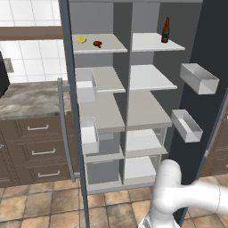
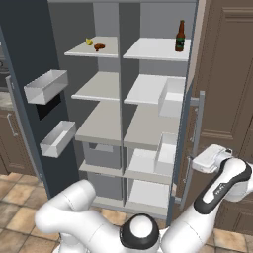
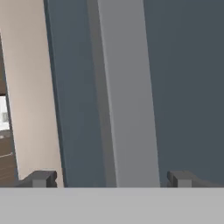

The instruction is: There's a chicken drumstick in the fridge that needs to be moved to the freezer for freezing. Pick up the chicken drumstick from the fridge, place it on any shelf in the freezer, and close the fridge and freezer doors when done.

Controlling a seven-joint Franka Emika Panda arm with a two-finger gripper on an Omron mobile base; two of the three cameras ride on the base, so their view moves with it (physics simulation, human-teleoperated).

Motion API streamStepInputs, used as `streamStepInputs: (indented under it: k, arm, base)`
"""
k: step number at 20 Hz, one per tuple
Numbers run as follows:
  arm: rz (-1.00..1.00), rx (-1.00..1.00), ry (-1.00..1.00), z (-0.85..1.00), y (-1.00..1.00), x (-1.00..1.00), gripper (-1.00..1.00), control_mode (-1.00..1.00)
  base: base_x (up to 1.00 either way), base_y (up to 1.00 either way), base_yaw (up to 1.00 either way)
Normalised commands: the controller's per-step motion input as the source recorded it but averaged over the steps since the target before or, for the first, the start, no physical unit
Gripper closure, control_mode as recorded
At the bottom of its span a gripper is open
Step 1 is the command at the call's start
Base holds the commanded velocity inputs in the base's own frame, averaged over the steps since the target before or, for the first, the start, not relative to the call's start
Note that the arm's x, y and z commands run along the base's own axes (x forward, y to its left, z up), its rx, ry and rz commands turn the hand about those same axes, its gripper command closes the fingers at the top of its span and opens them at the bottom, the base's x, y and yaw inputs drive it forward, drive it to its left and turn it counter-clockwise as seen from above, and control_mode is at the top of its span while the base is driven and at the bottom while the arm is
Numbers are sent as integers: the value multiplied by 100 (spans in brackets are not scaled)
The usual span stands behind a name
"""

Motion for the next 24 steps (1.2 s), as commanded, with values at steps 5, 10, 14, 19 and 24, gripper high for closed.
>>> streamStepInputs:
  k: [5,10,14,19,24]
  arm:
    - [8,0,0,-22,2,40,-100,-100]
    - [6,-1,-4,-17,42,0,-100,-100]
    - [20,-2,-22,-14,99,-15,-100,-100]
    - [8,0,-22,-5,100,0,-100,-100]
    - [0,0,-8,-8,100,0,-100,-100]
  base:
    - [0,0,0]
    - [0,0,0]
    - [0,0,0]
    - [0,0,0]
    - [0,0,0]
